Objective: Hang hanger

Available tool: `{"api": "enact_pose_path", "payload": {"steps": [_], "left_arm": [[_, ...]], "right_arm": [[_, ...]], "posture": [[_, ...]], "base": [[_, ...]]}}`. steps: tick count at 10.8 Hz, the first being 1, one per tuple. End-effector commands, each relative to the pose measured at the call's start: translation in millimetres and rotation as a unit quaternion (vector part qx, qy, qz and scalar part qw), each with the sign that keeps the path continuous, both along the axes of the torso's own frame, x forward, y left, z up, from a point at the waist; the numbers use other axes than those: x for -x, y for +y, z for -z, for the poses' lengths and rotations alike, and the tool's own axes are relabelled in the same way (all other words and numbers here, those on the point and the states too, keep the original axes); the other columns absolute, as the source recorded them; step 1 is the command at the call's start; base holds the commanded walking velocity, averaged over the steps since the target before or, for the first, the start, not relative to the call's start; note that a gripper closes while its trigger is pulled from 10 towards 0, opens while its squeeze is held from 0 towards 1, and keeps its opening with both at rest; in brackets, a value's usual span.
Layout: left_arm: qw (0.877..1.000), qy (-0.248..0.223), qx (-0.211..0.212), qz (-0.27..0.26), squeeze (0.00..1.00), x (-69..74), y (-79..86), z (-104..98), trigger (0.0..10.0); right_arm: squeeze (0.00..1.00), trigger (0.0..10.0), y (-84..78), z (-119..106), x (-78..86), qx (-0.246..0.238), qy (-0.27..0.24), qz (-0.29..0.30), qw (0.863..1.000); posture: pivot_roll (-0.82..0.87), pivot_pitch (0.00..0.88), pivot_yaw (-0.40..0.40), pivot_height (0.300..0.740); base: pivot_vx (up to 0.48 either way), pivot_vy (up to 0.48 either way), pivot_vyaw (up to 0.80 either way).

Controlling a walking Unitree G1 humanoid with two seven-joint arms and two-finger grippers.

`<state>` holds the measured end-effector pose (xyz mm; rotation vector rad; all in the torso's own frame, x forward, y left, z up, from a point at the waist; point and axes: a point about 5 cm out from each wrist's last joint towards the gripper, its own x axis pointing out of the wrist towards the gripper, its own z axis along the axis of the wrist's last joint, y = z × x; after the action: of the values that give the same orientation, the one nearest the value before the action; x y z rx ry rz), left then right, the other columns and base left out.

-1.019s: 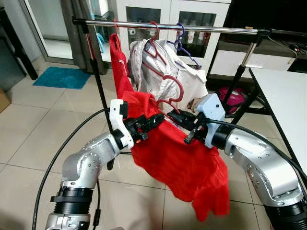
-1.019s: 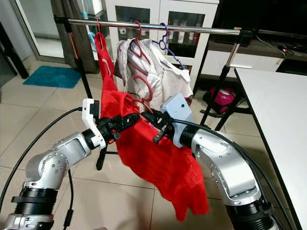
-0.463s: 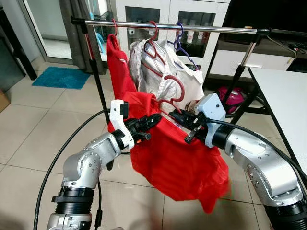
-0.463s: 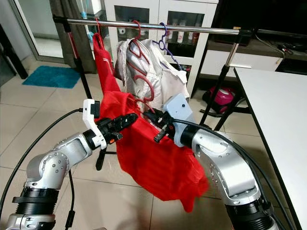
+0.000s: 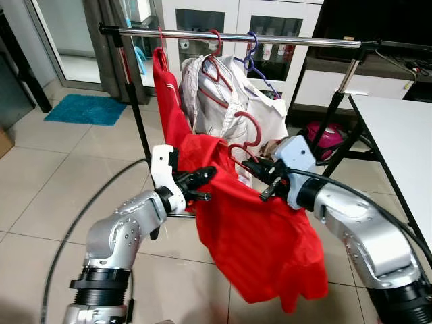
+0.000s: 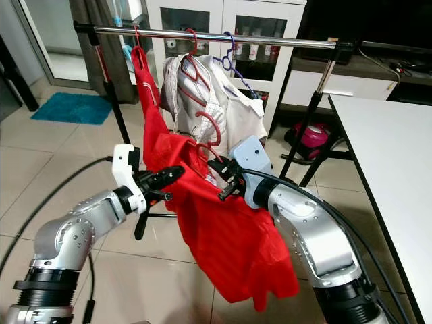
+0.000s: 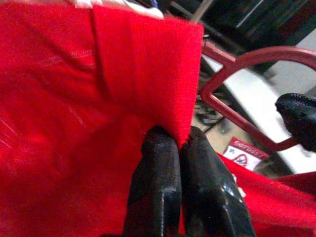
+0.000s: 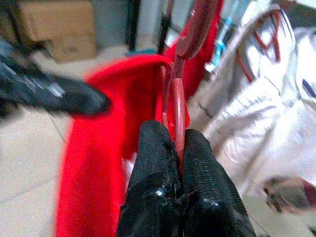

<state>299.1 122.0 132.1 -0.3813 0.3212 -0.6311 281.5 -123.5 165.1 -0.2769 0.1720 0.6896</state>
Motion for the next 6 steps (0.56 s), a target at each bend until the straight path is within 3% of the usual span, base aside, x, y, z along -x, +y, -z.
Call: {"api": "enact_pose_path", "payload": {"steps": [1, 3, 4, 5, 6], "left_arm": [[0.998, -0.039, -0.044, -0.033, 0.00, -2.9, 11.2, -10, 0.0], [0.990, -0.082, -0.097, -0.065, 0.00, -9.2, 30.2, -30, 0.0], [0.983, -0.095, -0.145, -0.067, 0.00, -12.7, 39.4, -32, 0.0], [0.968, -0.122, -0.203, -0.081, 0.00, -21.8, 54.8, -42, 0.0], [0.963, -0.131, -0.221, -0.082, 0.00, -24.7, 58.2, -45, 0.0]], "right_arm": [[0.00, 10.0, -9.3, 2, -4.0, 0.044, -0.007, 0.020, 0.999], [0.00, 10.0, -15.3, 18, 8.6, 0.076, 0.020, -0.023, 0.997], [0.00, 2.0, -16.5, 25, 16.1, 0.087, 0.038, -0.052, 0.994], [0.00, 0.0, -21.1, 34, 23.9, 0.103, 0.063, -0.080, 0.989], [0.00, 0.0, -23.3, 36, 25.1, 0.111, 0.068, -0.087, 0.988]], "posture": [[0.00, 0.000, 0.005, 0.740], [0.01, 0.000, 0.003, 0.740], [0.01, 0.000, 0.002, 0.740], [0.01, 0.000, 0.002, 0.740], [0.01, 0.000, 0.003, 0.740]], "base": [[0.000, 0.000, 0.00], [0.000, 0.000, 0.00], [0.000, 0.000, 0.00], [0.000, 0.000, 0.00], [0.000, 0.000, 0.00]]}}
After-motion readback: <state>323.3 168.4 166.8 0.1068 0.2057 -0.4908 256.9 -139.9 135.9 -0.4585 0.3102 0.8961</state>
